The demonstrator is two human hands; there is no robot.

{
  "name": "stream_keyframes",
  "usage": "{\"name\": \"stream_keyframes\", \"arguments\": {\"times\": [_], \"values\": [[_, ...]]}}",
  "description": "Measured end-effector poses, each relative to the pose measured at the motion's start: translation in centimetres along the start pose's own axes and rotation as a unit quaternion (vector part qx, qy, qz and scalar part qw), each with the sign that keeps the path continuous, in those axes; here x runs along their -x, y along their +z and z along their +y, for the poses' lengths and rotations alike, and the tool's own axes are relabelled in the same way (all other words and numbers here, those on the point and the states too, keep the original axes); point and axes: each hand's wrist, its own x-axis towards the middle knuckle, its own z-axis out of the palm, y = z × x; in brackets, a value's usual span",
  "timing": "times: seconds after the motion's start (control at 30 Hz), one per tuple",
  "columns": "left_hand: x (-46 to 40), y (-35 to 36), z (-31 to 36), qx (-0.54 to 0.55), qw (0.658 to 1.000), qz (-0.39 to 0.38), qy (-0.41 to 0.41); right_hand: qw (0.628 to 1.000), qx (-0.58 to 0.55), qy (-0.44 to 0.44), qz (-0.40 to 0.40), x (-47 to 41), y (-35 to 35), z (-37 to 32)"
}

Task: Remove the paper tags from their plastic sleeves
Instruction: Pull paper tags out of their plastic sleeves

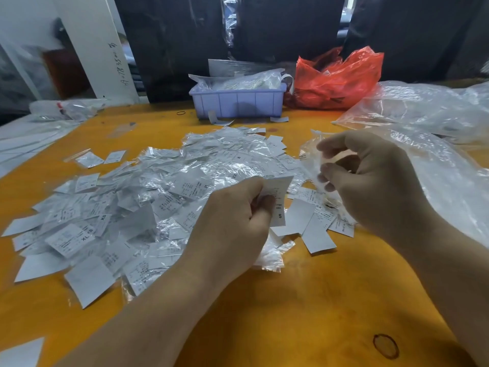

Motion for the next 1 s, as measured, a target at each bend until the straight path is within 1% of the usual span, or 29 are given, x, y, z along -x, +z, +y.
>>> {"name": "stream_keyframes", "arguments": {"times": [0.07, 0.17, 0.27, 0.37, 0.5, 0.6, 0.67, 0.77, 0.9, 1.0], "values": [[0.0, -0.2, -0.1, 0.019, 1.0, 0.005, -0.009, 0.991, -0.119, 0.051, -0.014, 0.1, 0.3, -0.2], [-0.2, -0.4, 0.0, 0.053, 0.998, 0.016, -0.019, 0.962, -0.253, 0.092, -0.041, 0.3, 0.6, -0.6], [-0.3, -0.6, 0.1, 0.077, 0.996, 0.023, -0.046, 0.945, -0.305, 0.093, -0.068, 0.6, 0.9, -0.8], [-0.4, -0.8, 0.1, 0.122, 0.99, 0.025, -0.071, 0.93, -0.348, 0.094, -0.073, 0.8, 1.3, -1.1], [-0.4, -1.1, 0.2, 0.159, 0.984, 0.014, -0.073, 0.922, -0.369, 0.089, -0.075, 1.0, 1.5, -1.4], [-0.4, -1.1, 0.1, 0.14, 0.988, 0.013, -0.061, 0.923, -0.368, 0.087, -0.078, 1.1, 1.6, -1.4], [-0.4, -0.9, 0.1, 0.131, 0.989, 0.013, -0.069, 0.919, -0.373, 0.095, -0.081, 1.3, 1.8, -1.5], [-0.4, -0.9, 0.1, 0.128, 0.988, -0.021, -0.084, 0.915, -0.379, 0.113, -0.083, 1.3, 2.0, -1.4], [-0.2, -0.8, 0.2, 0.087, 0.99, -0.085, -0.074, 0.914, -0.378, 0.124, -0.079, 1.3, 2.0, -1.3], [0.2, -0.6, 0.3, 0.014, 0.992, -0.107, -0.059, 0.917, -0.37, 0.125, -0.083, 1.3, 2.0, -1.1]]}}
